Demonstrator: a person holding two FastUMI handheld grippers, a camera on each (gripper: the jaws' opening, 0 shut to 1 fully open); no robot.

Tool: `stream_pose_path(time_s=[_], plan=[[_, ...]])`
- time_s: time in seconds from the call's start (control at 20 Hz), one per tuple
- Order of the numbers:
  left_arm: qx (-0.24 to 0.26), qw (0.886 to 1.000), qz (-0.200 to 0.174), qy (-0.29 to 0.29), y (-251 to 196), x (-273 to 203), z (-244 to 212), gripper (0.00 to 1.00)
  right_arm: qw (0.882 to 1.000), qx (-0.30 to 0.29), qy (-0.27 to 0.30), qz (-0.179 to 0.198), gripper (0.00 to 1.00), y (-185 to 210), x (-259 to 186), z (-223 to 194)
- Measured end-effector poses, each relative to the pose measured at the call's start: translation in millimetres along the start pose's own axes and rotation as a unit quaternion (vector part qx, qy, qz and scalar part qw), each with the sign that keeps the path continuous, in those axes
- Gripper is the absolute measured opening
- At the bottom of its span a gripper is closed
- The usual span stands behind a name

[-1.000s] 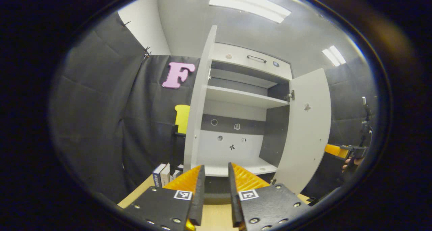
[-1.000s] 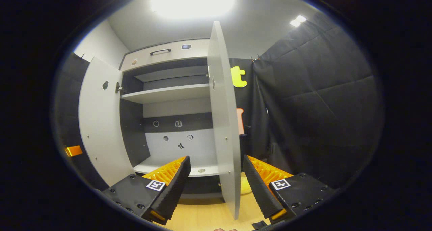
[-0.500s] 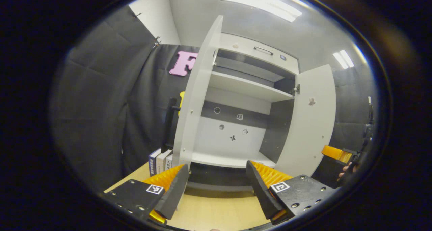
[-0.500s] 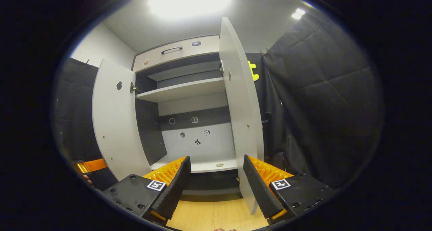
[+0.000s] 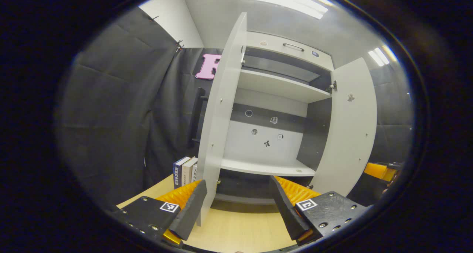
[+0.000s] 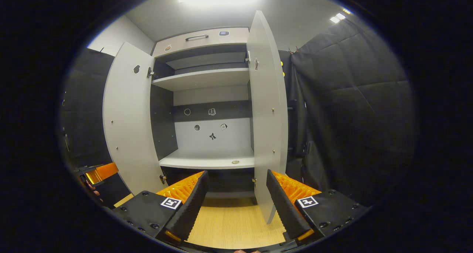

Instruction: Open the right door of the double-door shoe cabinet with the right hand, and open the left door with the left hand.

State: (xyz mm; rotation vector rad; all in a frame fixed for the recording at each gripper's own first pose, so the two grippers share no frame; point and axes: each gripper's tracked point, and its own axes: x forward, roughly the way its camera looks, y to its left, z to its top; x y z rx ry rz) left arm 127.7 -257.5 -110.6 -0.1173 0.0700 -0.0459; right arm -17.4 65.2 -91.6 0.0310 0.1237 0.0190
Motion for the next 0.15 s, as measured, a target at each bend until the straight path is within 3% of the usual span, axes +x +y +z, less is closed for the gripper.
stream_pose_path(time_s=[0.15], plan=[[-0.004,1.000,-0.011,-0.005,-6.6,7.7,3.7,0.96,1.000,0.013,0.002,-0.006,0.98,-1.5,-0.4,-3.1]])
